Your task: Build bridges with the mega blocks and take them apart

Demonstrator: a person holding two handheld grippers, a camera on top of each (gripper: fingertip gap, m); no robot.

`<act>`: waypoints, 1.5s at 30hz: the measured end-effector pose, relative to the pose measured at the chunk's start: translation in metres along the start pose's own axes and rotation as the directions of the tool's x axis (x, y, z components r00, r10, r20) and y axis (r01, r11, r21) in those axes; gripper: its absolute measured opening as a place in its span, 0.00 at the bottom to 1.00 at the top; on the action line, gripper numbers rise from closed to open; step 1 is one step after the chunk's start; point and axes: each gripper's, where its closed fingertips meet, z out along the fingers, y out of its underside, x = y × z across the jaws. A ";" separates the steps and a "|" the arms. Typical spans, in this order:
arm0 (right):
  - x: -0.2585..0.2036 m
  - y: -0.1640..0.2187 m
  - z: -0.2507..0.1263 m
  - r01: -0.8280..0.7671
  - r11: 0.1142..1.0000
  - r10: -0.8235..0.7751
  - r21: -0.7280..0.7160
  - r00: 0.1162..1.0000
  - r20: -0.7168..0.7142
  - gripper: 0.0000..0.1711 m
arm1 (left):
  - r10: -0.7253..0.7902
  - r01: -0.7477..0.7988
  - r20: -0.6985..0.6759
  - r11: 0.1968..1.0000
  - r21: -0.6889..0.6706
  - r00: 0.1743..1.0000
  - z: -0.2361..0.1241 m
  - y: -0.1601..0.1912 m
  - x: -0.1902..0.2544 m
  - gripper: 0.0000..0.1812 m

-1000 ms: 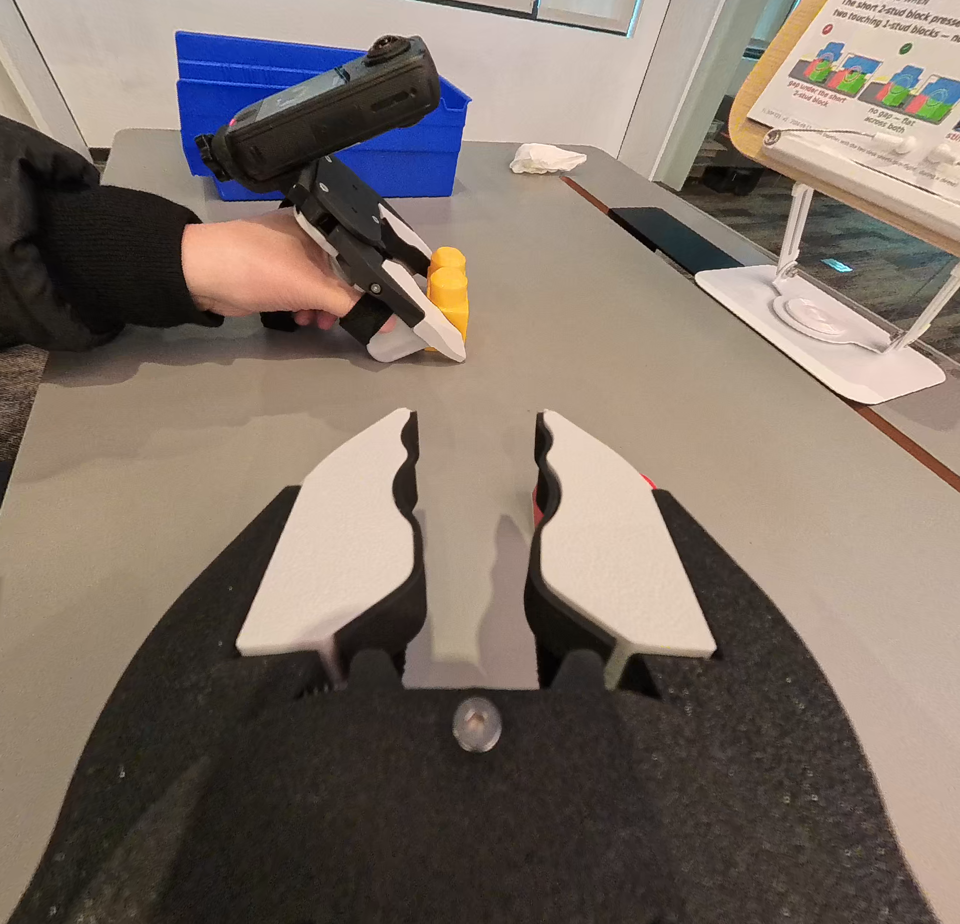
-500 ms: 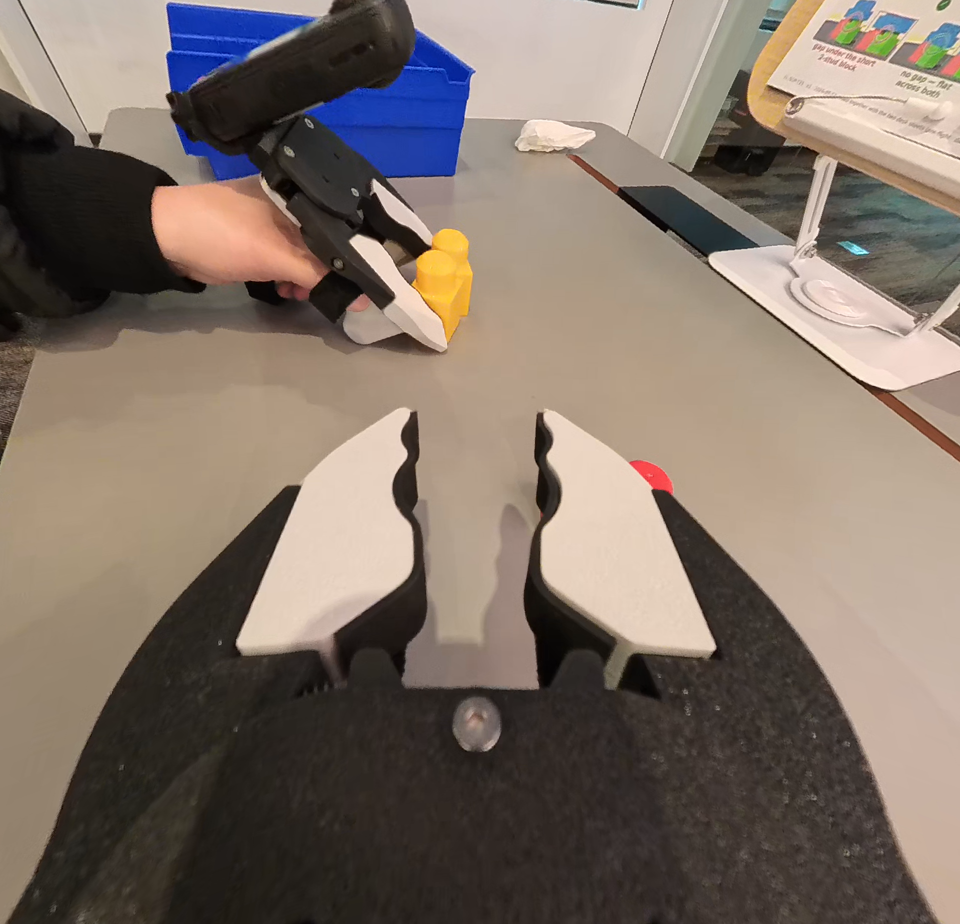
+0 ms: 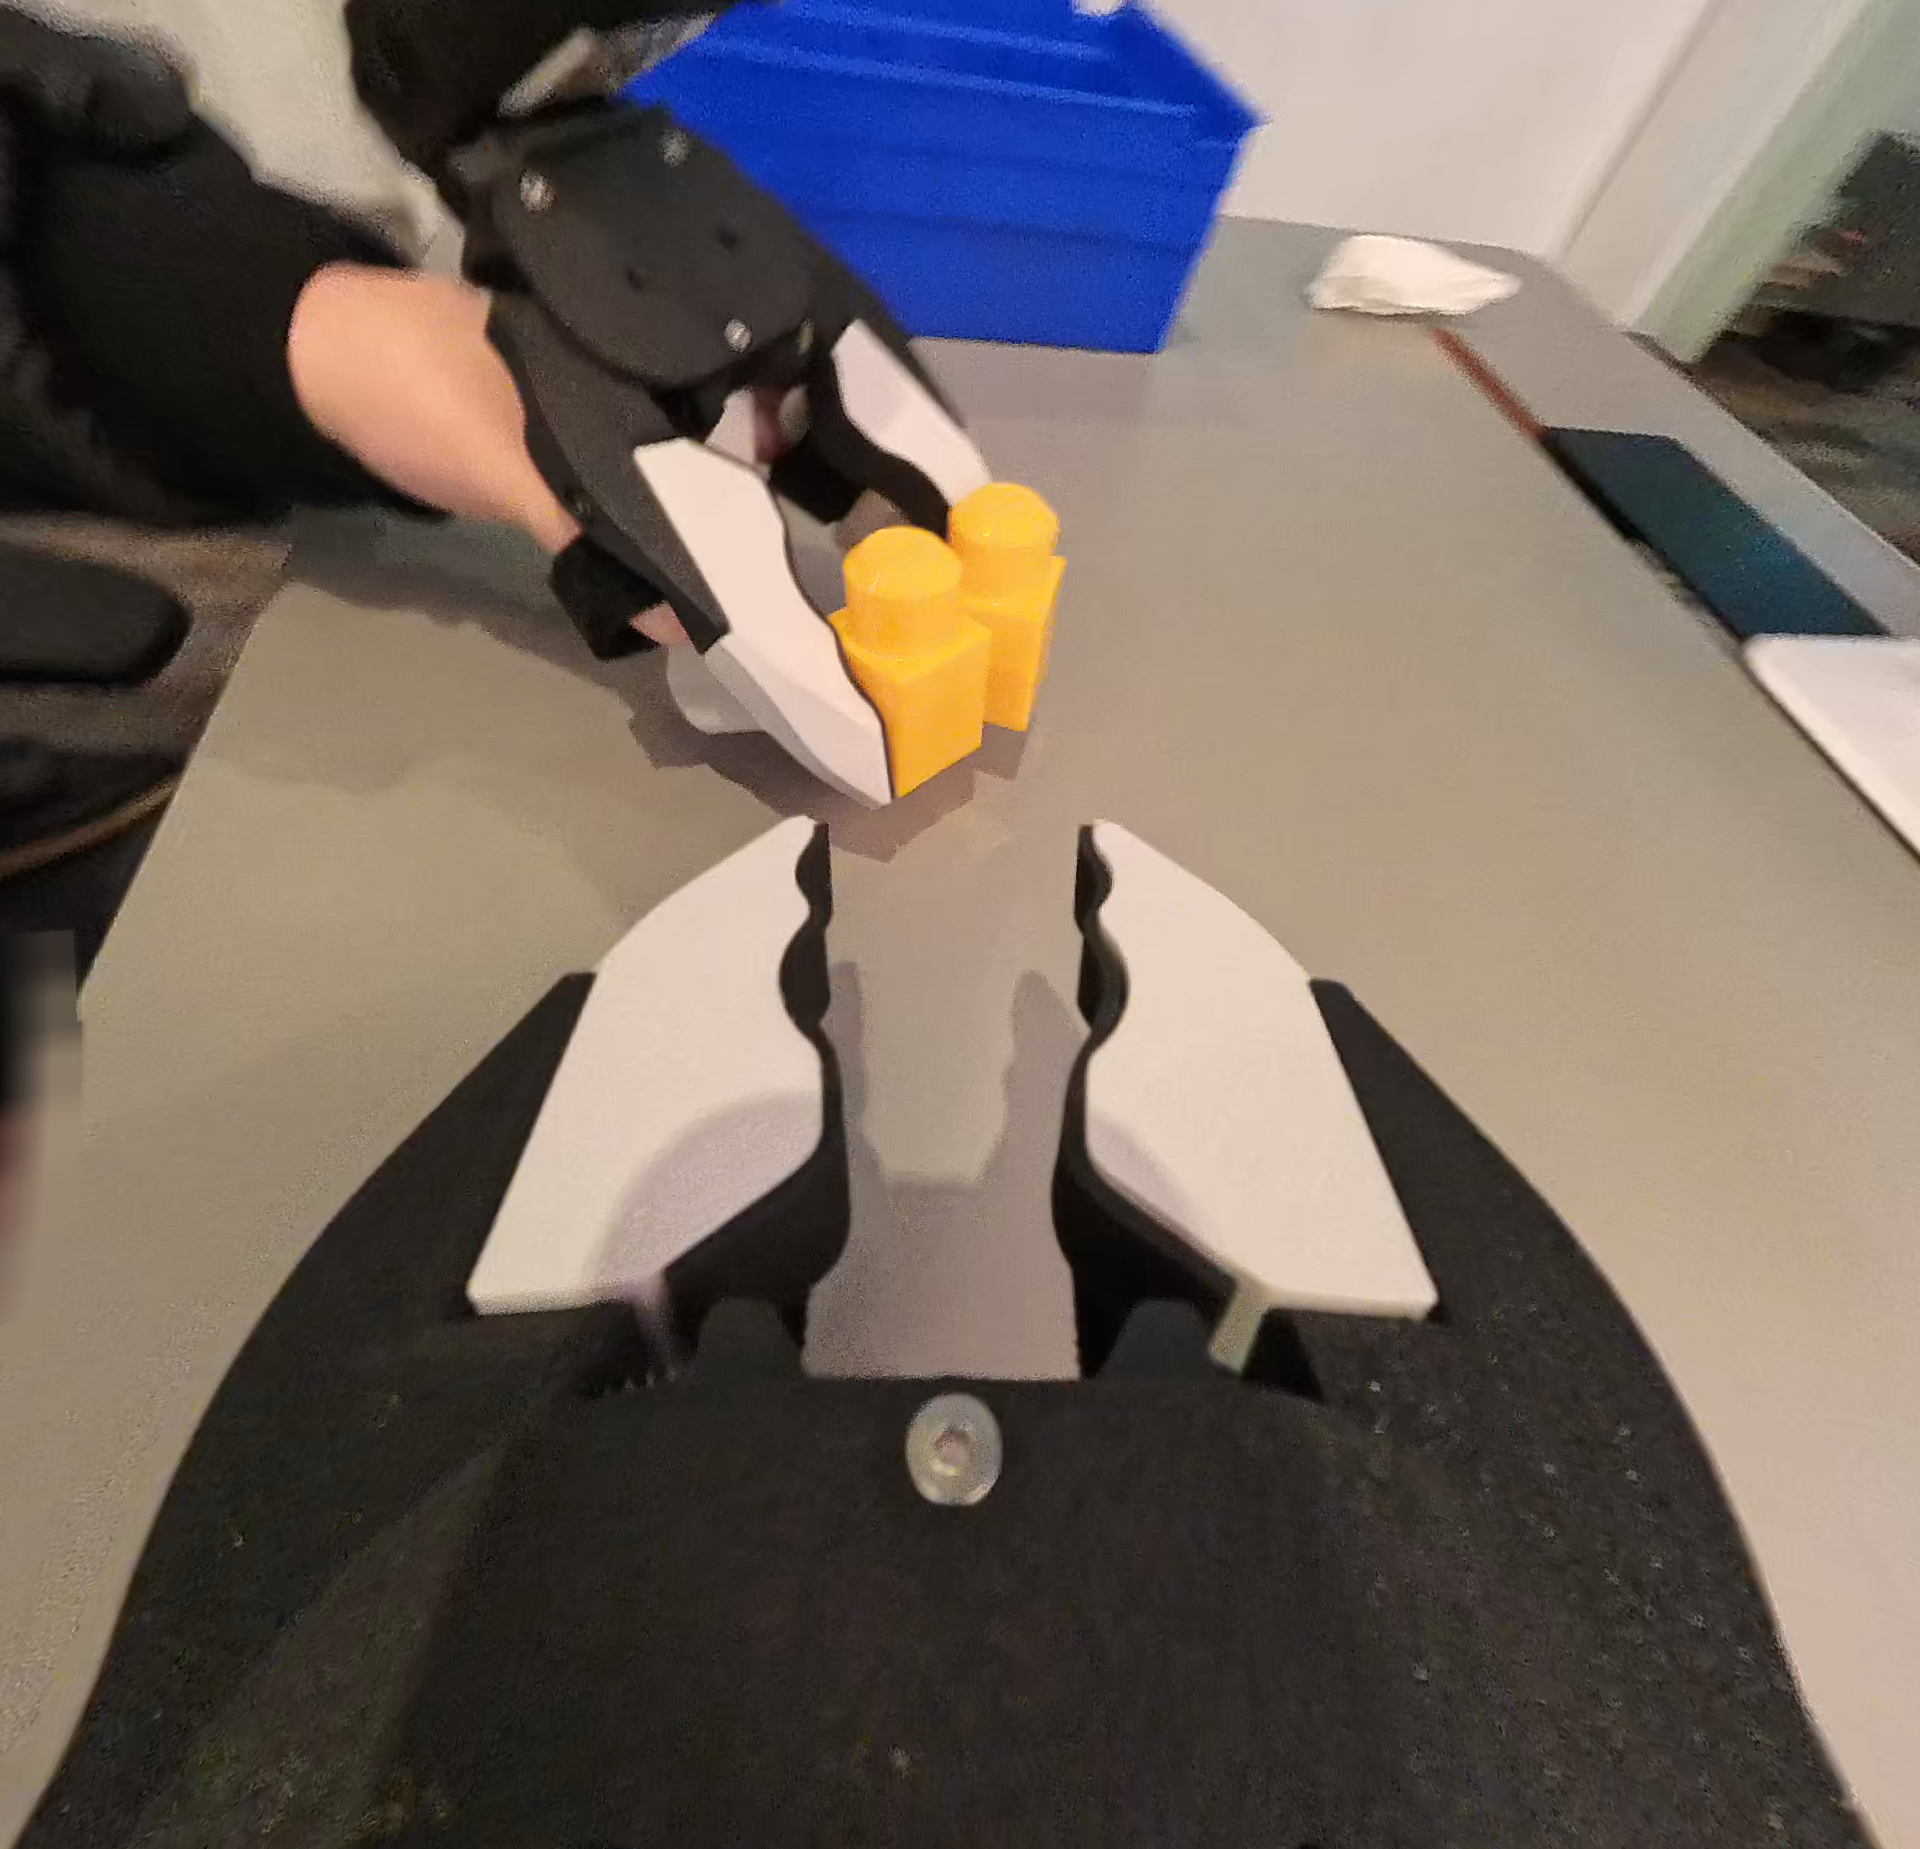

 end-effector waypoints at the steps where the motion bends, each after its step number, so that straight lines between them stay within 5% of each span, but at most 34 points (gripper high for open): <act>1: -0.005 0.003 0.009 0.044 0.999 -0.043 -0.024 0.998 0.052 0.25 | 0.022 -0.022 -0.021 1.000 -0.001 1.000 -0.003 0.002 0.006 0.45; 4: -0.008 0.016 0.031 0.097 0.989 -0.082 -0.107 0.987 0.135 0.23 | 0.081 -0.081 -0.064 0.997 0.003 0.995 -0.014 0.006 0.018 0.45; 7: -0.018 0.018 0.048 0.118 0.987 -0.094 -0.110 0.974 0.208 0.06 | 0.115 -0.114 -0.126 0.993 0.016 0.985 -0.025 0.008 0.030 0.45; 10: -0.011 0.012 0.060 0.175 0.981 -0.163 -0.086 0.977 0.134 0.00 | 0.162 -0.163 -0.156 0.987 0.008 0.974 -0.030 0.011 0.035 0.45; 29: -0.019 0.004 0.070 0.093 0.996 -0.088 -0.013 0.976 0.197 0.00 | 0.157 -0.152 -0.236 0.988 0.041 0.959 -0.022 0.011 0.039 0.45; 45: -0.025 0.025 0.082 0.138 0.983 -0.109 -0.124 0.970 0.217 0.00 | 0.140 -0.170 -0.245 0.980 -0.102 0.959 -0.007 0.041 0.036 0.46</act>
